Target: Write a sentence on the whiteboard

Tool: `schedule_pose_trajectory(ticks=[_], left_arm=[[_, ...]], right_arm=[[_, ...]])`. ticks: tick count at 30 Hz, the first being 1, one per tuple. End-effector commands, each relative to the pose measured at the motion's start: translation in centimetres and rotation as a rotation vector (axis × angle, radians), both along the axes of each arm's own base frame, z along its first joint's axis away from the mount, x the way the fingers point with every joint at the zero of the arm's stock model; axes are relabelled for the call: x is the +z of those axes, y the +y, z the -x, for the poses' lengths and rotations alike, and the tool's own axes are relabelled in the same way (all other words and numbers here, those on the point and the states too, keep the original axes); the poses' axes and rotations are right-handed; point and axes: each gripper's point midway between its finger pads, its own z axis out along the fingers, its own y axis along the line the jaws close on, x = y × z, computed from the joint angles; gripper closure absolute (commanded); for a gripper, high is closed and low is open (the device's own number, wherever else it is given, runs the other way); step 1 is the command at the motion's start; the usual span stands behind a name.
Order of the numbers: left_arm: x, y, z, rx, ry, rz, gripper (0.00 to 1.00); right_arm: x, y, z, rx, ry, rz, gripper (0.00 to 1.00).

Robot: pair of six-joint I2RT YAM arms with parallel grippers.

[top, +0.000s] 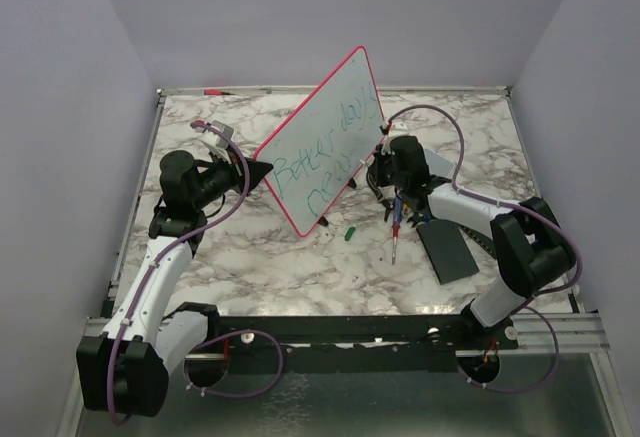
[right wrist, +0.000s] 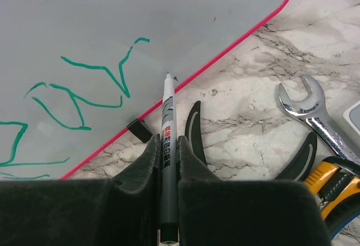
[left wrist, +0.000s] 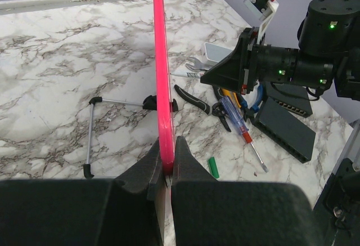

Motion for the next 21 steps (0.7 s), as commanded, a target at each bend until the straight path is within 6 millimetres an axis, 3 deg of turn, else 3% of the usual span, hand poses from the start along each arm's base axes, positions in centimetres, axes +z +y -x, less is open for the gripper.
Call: schedule_pose_trajectory(ticks=[1, 16, 21], left_arm=[[-5.68, -0.57, 2.26, -0.067, 0.182, -0.06, 1.0], [-5.7, -0.56, 2.26, -0.067, 0.183, -0.06, 1.0], [-5.68, -0.51, 2.22, -0.061, 0.182, -0.061, 1.0]], right_arm=[[0.68, 0.85, -0.68, 0.014, -0.02, -0.027, 0.99], [0.81, 1.56, -1.18, 0.035, -0.028, -0.041, 1.0], [1.06, 0.79, -0.83, 0.009, -0.027, -0.026, 0.99]])
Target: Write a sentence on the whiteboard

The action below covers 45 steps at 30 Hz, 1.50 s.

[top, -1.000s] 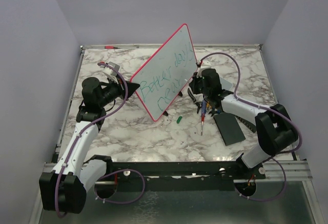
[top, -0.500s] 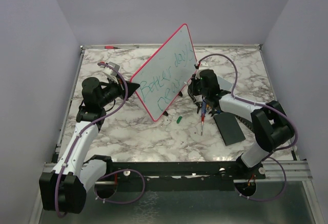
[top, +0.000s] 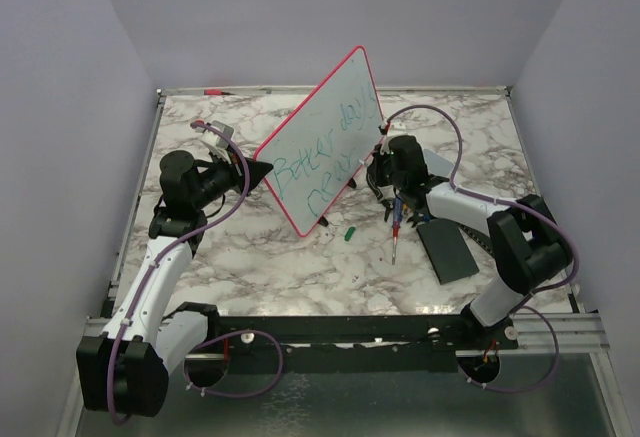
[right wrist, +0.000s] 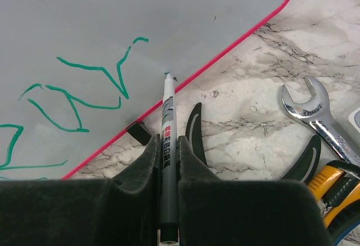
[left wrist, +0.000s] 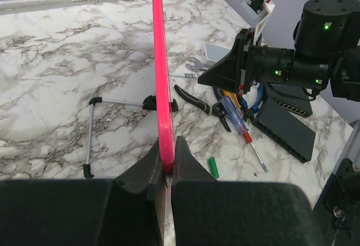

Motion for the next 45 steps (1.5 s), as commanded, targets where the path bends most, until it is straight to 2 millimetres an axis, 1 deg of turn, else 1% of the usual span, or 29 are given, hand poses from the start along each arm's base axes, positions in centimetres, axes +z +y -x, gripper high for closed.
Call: schedule_pose_trajectory(ticks=[1, 5, 7, 8, 13, 21, 29, 39, 41, 45], left_arm=[[-5.7, -0.4, 2.1, -0.055, 0.182, -0.061, 1.0], [-5.6, -0.2, 2.1, -0.036, 0.184, -0.061, 1.0], [-5.5, -0.1, 2.2, -0.028, 0.179, -0.062, 1.0], [-5.4, 0.0, 2.2, -0.023, 0.176, -0.063, 1.0], [-5.4, 0.0, 2.5, -0.016, 0.184, -0.058, 1.0], [-5.0, 0.1, 3.4, -0.004, 0.21, -0.029, 1.0], [-4.2, 0.3, 3.8, 0.035, 0.255, 0.015, 1.0], [-3.5, 1.1, 3.1, 0.137, 0.312, 0.062, 1.0], [-3.5, 1.1, 2.9, 0.143, 0.315, 0.063, 0.99], [-3.0, 1.1, 2.7, 0.141, 0.303, 0.063, 0.91]], right_arm=[[1.6, -0.1, -0.5, -0.025, -0.033, -0.016, 0.99], [2.0, -2.6, 0.6, -0.128, -0.032, 0.01, 0.99], [2.6, -3.6, 1.2, -0.166, -0.045, 0.017, 0.99], [3.2, -4.1, 1.5, -0.179, -0.057, 0.017, 0.99], [4.3, -5.4, 2.3, -0.207, -0.084, 0.036, 0.99], [5.4, -5.7, 2.8, -0.212, -0.106, 0.028, 0.99], [5.4, -6.0, 3.1, -0.217, -0.108, 0.029, 0.99], [5.6, -6.2, 3.4, -0.222, -0.111, 0.023, 0.99], [5.5, -6.3, 3.5, -0.222, -0.111, 0.023, 0.99], [5.4, -6.3, 3.5, -0.223, -0.107, 0.023, 0.99]])
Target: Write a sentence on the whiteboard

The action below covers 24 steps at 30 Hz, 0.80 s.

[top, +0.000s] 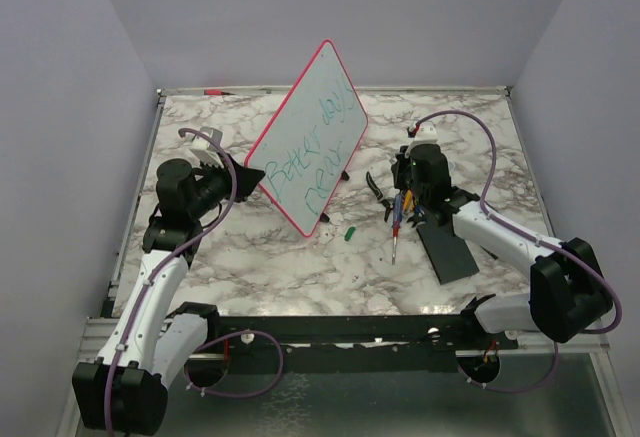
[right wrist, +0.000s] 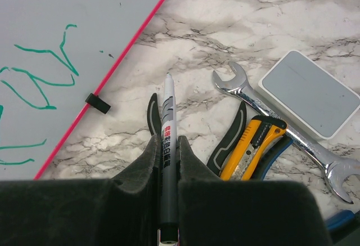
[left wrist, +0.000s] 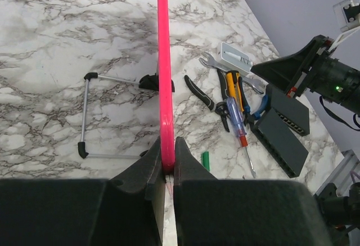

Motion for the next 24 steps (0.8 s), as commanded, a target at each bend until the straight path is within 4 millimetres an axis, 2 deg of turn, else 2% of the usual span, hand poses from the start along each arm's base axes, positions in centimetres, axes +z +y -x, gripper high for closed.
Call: schedule_pose_trajectory(ticks=[1, 6, 13, 19, 24], left_arm=[[-2.3, -0.5, 1.3, -0.023, 0.152, 0.015, 0.88], [-2.2, -0.6, 1.4, -0.035, 0.147, 0.011, 0.76], [-1.6, -0.8, 1.5, -0.054, 0.127, 0.007, 0.63], [-0.6, -1.0, 2.0, -0.086, 0.08, -0.004, 0.4], [0.2, -1.3, 2.6, -0.115, 0.048, -0.005, 0.36]], right_arm=[[0.0, -0.6, 0.4, -0.024, -0.003, 0.003, 0.99], [-0.1, -0.6, 0.5, -0.024, 0.0, 0.003, 0.99], [-0.2, -0.7, 0.4, -0.027, 0.0, 0.005, 0.99], [0.2, -0.6, 0.5, -0.022, -0.009, -0.002, 0.99], [0.7, -0.6, 0.6, -0.014, -0.026, -0.008, 0.99]])
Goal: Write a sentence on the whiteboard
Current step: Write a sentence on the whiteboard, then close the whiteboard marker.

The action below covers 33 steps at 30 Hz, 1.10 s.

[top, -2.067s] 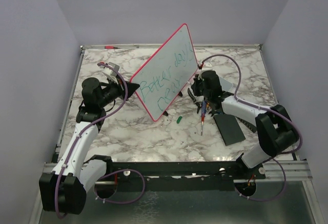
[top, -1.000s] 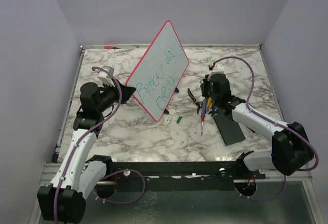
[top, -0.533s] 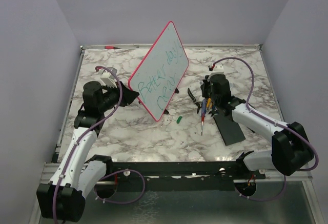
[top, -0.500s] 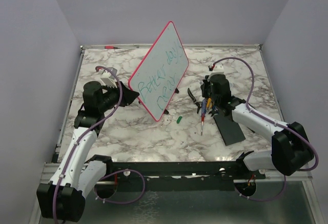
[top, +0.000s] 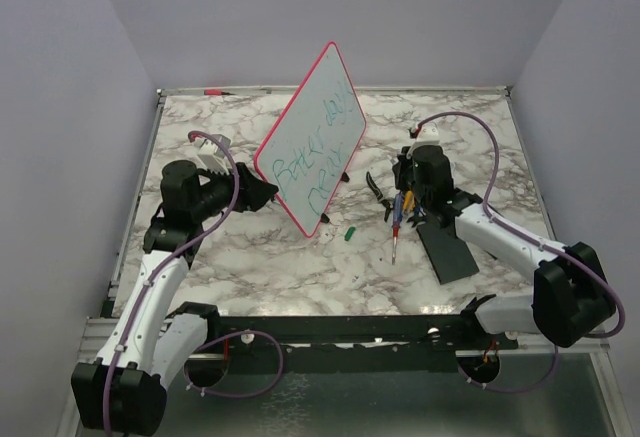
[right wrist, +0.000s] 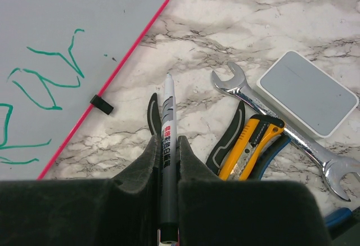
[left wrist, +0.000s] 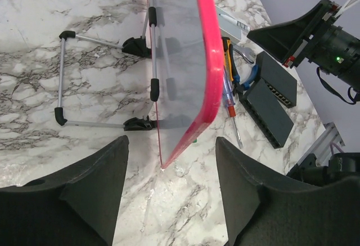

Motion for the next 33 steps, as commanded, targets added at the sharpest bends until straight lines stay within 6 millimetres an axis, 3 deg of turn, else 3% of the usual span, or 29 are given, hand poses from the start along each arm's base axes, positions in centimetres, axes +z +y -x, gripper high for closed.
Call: schedule_pose_trajectory(ticks=[1, 8, 13, 26, 33], left_arm=[[2.5, -0.5, 0.8, -0.053, -0.082, 0.005, 0.35], [3.1, -0.4, 1.1, -0.055, -0.1, -0.006, 0.29], [4.1, 1.2, 0.8, 0.026, -0.152, -0.085, 0.27], [11.4, 4.9, 0.2, 0.162, -0.308, -0.303, 0.26], [15.1, 2.9, -1.8, 0.107, -0.326, -0.28, 0.29]], right_arm=[[0.6, -0.4, 0.3, -0.013, -0.02, -0.006, 0.99], [0.7, -0.4, 0.4, -0.013, -0.023, -0.012, 1.0], [1.3, -0.5, 0.8, -0.005, -0.04, -0.021, 0.99], [2.7, -0.7, 2.2, 0.019, -0.066, -0.05, 0.99], [4.3, -0.4, 3.9, 0.074, -0.079, -0.088, 0.99]])
